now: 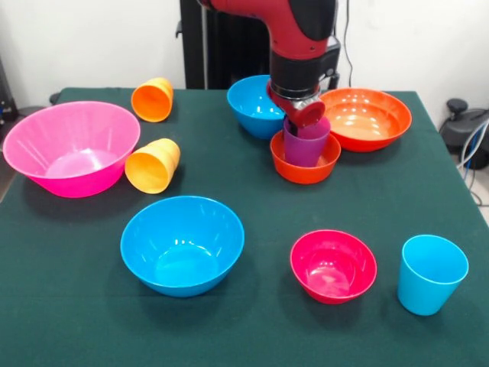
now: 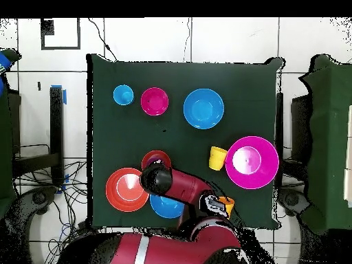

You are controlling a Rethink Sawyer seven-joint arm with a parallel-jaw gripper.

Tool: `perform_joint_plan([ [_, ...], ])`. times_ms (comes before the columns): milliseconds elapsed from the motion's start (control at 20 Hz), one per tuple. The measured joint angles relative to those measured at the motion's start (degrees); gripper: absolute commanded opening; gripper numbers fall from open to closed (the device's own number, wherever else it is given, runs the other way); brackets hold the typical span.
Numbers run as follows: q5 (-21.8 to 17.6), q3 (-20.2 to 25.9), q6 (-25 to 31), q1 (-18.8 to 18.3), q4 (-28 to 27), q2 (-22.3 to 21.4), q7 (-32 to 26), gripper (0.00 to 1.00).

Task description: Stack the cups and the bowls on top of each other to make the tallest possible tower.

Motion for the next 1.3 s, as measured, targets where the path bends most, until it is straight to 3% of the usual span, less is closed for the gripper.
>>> perform_joint_plan([
  [650, -8.00, 1.04, 0.54, -2.44, -4.59, 0.38, 0.00, 0.00],
  [1300, -15.70, 4.75, 5.90, -6.48, -8.32, 0.39, 0.00, 0.00],
])
